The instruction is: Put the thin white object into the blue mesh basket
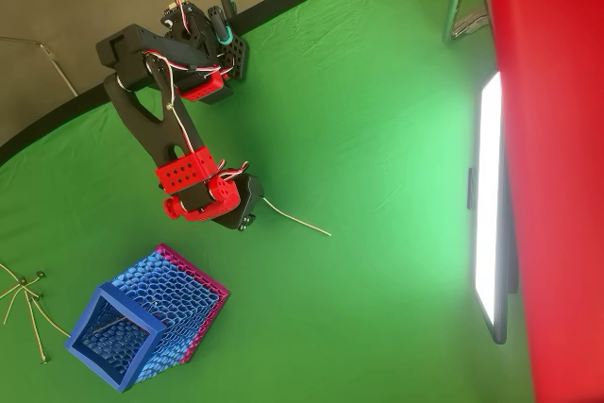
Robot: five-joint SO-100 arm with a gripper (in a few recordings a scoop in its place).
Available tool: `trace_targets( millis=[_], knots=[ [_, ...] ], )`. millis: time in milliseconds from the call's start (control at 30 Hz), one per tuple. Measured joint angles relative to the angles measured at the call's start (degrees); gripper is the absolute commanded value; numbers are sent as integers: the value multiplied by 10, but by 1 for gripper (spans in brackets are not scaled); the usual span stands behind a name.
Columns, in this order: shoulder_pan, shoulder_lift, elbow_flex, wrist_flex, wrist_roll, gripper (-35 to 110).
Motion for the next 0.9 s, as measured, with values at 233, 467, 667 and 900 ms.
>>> trace_targets(
  millis=[233, 467, 667, 900],
  knots=[
    [0, -36, 6, -20, 20, 20],
    [3, -72, 5, -22, 20, 20],
    [17, -85, 5, -23, 14, 19],
    [17, -102, 4, -30, 14, 19]
  ],
)
